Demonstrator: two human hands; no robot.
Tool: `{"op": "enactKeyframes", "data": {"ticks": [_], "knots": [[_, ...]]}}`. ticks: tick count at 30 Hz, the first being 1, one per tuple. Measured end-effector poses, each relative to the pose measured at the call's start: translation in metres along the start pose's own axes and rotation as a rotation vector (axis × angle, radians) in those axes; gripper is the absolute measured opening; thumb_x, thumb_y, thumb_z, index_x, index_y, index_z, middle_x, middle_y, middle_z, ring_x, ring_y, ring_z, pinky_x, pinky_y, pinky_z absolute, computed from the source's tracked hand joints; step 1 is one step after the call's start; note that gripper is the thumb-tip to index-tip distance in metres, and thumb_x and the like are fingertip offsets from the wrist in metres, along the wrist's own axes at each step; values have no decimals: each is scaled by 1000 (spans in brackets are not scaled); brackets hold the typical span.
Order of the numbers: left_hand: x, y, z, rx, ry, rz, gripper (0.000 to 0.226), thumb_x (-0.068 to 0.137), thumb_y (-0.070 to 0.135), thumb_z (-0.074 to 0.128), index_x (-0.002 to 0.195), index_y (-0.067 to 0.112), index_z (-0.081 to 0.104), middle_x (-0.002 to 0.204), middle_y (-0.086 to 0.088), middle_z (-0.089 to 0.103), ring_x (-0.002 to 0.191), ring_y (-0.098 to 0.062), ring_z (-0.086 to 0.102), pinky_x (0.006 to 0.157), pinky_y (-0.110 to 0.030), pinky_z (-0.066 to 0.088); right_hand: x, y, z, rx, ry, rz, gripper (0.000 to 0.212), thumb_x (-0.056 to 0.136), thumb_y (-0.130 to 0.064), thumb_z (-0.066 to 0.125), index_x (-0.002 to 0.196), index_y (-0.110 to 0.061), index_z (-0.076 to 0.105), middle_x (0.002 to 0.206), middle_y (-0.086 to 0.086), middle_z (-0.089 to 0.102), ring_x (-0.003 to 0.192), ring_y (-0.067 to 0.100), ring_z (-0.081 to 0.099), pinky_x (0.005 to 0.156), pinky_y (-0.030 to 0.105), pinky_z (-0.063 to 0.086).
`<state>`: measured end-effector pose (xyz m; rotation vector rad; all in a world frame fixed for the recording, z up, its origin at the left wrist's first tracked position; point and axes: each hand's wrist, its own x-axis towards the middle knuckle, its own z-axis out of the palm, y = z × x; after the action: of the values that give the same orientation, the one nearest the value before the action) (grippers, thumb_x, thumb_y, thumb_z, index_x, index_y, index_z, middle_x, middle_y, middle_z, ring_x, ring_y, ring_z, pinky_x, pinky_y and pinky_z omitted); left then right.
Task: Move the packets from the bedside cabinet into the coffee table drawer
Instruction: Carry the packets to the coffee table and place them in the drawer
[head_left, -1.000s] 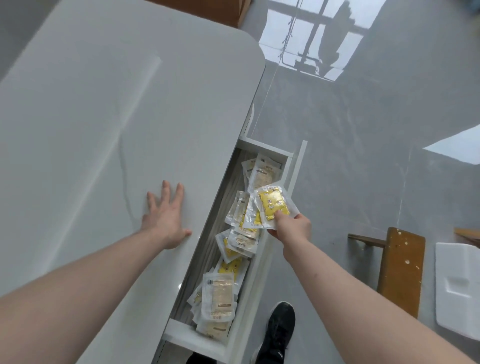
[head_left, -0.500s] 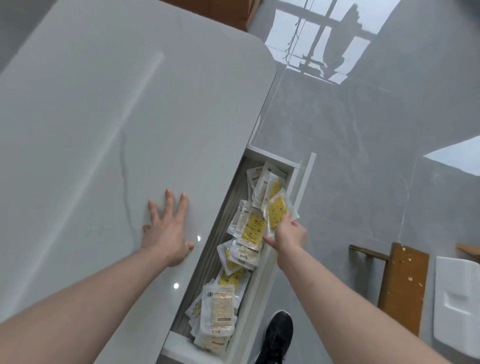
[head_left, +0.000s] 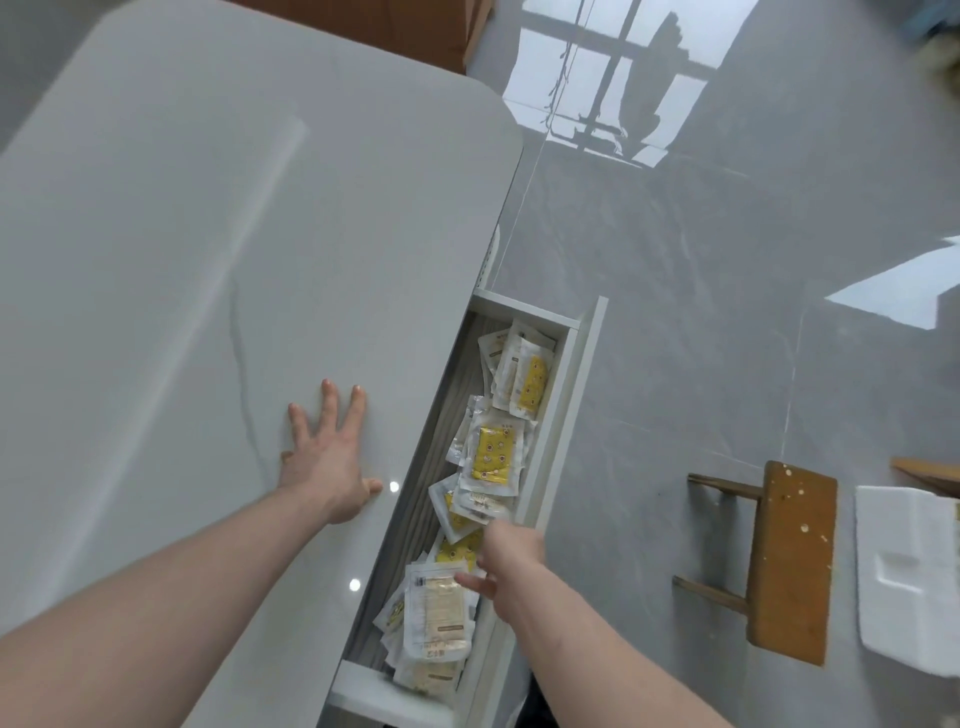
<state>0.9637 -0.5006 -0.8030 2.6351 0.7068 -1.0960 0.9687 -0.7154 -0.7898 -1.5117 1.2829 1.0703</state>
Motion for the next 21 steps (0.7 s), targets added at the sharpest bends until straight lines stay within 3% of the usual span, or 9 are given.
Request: {"op": "enactKeyframes", "data": {"ticks": [3,5,7,9,15,21], "knots": [[-4,-4,-13,16,-51,3,117,92,47,73,161,35,-20,168,6,-31,157,-42,-10,122,-52,32,-20,23,-19,-296,29,-318,47,103,-14,50,149,-23,43,147,2,52,111,22,64,83,34,59],[-10,-10,-33,62,-112,50,103,95,47,68,165,31,-6,172,3,-16,159,-37,7,124,-46,29,-36,37,-40,-565,46,-550,48,104,-24,53,151,-26,42,151,-5,49,126,16,56,103,33,50],[-28,-11,-53,67,-186,117,79,102,46,58,165,23,17,173,-2,12,156,-28,25,124,-37,28,-60,45,-62,-804,56,-666,54,104,-25,53,156,-25,37,157,-7,41,140,16,47,114,33,42],[-64,-10,-64,-18,-219,146,63,107,39,48,162,18,28,170,-5,26,154,-26,30,124,-34,26,-92,52,-80,-953,59,-683,62,102,-20,52,160,-21,30,165,-3,31,148,20,38,119,35,35],[-212,-22,-62,-105,-116,223,60,107,32,45,163,21,27,173,-8,5,157,-33,16,126,-42,18,-204,101,-102,-1073,35,-689,73,103,-22,54,166,-19,16,174,6,6,160,27,8,130,41,16],[-344,-55,-52,-62,-28,327,63,107,38,41,165,25,19,174,-6,-3,159,-30,2,130,-44,9,-283,166,-127,-1168,62,-757,76,103,-28,56,166,-22,14,174,6,3,161,31,1,130,46,12]]}}
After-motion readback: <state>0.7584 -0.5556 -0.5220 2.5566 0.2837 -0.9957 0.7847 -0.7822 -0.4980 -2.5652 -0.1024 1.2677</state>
